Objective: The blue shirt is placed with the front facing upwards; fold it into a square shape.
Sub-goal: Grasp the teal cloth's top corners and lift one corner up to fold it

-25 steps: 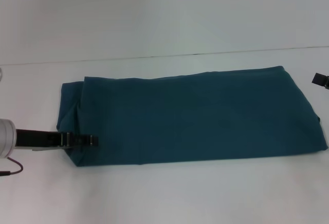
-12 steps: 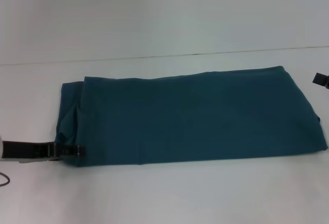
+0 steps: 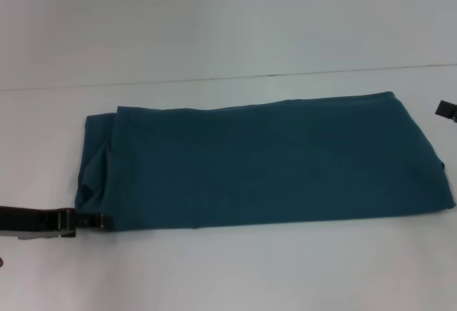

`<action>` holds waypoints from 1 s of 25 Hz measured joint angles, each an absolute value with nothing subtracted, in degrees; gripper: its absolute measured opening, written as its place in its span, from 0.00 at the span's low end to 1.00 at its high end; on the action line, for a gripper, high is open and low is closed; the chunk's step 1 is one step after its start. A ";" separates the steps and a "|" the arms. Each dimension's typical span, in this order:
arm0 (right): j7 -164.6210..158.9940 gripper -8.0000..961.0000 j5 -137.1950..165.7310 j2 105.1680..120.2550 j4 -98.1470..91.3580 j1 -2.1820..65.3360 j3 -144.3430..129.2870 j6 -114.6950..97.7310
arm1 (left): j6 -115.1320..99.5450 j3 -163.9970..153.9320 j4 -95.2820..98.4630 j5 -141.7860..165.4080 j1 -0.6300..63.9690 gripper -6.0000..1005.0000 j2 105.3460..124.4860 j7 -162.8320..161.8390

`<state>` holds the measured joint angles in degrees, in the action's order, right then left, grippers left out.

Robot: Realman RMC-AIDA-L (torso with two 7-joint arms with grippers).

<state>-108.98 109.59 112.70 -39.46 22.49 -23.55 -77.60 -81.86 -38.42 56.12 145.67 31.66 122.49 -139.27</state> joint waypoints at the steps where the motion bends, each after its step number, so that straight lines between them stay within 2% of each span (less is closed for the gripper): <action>1: -108.98 0.83 109.59 112.69 -39.46 22.50 -23.55 -77.60 | -82.09 -38.43 56.11 145.67 31.67 0.88 122.45 -139.29; 25: -108.98 0.83 109.52 112.66 -39.47 22.23 -23.20 -77.67 | -80.13 -39.11 52.01 146.09 33.91 0.88 122.01 -139.32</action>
